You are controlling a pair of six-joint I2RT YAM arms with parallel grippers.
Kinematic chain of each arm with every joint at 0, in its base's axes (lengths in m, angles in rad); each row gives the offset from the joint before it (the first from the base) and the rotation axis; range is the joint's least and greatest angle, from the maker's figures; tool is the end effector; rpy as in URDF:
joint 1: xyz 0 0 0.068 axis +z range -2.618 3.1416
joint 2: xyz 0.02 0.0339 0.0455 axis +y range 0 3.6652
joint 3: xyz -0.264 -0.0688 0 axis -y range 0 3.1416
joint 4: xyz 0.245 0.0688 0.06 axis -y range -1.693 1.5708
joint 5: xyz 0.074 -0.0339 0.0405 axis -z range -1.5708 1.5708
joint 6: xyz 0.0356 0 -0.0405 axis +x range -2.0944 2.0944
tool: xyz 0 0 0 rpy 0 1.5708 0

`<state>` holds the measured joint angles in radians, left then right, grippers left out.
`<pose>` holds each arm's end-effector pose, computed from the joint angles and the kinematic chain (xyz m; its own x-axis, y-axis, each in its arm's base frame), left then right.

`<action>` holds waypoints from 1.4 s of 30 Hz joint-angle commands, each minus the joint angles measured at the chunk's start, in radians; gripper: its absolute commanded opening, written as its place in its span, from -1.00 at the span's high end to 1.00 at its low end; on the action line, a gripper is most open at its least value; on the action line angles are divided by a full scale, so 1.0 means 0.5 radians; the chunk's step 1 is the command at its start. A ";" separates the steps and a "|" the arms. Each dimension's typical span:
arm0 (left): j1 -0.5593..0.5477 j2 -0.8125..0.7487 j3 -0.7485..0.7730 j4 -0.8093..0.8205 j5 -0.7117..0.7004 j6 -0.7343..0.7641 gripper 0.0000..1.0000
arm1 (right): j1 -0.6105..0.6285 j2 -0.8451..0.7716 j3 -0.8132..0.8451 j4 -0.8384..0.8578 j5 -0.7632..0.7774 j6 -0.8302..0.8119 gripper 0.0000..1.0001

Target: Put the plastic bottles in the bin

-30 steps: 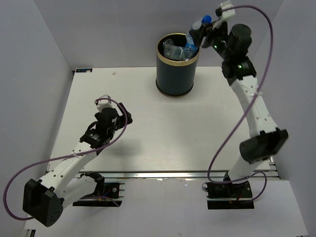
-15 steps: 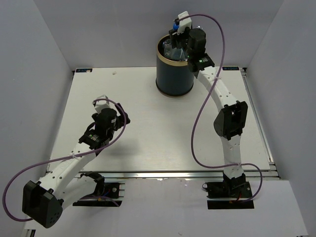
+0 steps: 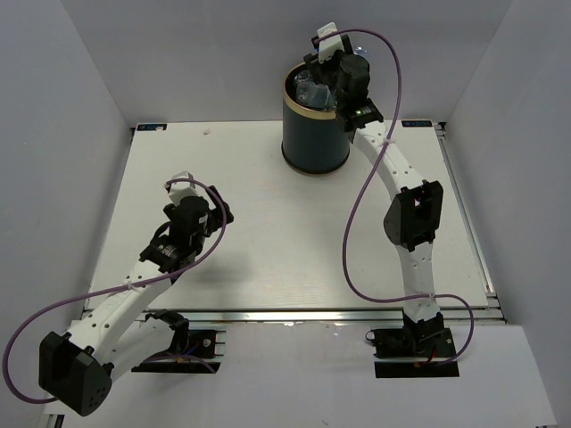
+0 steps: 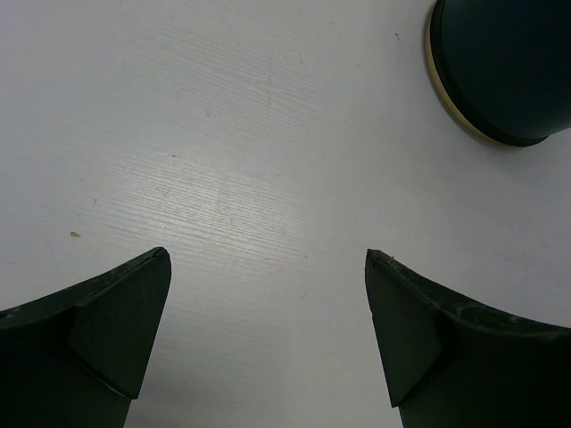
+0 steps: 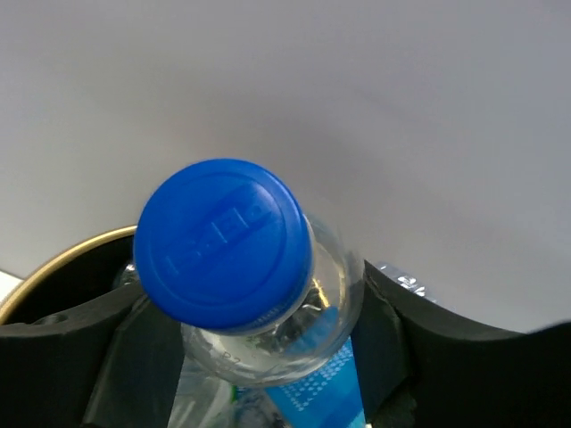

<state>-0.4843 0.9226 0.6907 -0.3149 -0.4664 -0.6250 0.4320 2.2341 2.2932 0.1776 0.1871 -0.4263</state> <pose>0.1873 -0.0804 0.2710 -0.4176 -0.3708 -0.8295 -0.2077 0.9277 -0.3102 0.4836 0.2157 0.4214 0.2961 -0.3109 -0.9032 -0.1370 0.9220 -0.3623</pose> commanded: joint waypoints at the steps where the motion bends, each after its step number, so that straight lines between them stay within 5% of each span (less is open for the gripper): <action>1: 0.005 -0.035 0.045 -0.039 -0.067 0.008 -0.96 | 0.013 -0.001 0.000 0.157 0.037 -0.147 -0.39; 19: 0.005 -0.020 0.103 -0.082 -0.098 -0.011 -0.96 | 0.139 -0.225 -0.150 0.252 0.019 -0.264 -0.75; 26: 0.005 -0.047 0.214 -0.140 -0.113 -0.029 -0.96 | 0.161 -0.663 -0.315 -0.020 -0.083 0.091 -0.79; 30: 0.005 -0.096 0.242 -0.211 -0.135 -0.090 -0.96 | 0.161 -1.404 -1.105 -0.021 0.021 0.395 -0.79; 33: 0.008 -0.133 0.214 -0.226 -0.065 -0.149 -0.97 | 0.152 -1.985 -2.180 -0.005 0.266 0.821 -0.79; 37: 0.005 -0.173 0.122 -0.257 0.003 -0.219 -0.96 | 0.136 -2.531 -3.040 -0.097 0.512 1.474 -0.79; 42: 0.005 -0.302 0.015 -0.333 -0.037 -0.262 -0.96 | 0.130 -2.854 -3.313 -0.352 0.641 1.681 -0.79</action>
<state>-0.4843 0.8154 0.7258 -0.4381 -0.4850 -0.7296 0.4984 0.8547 0.6533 0.0708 0.4168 0.2539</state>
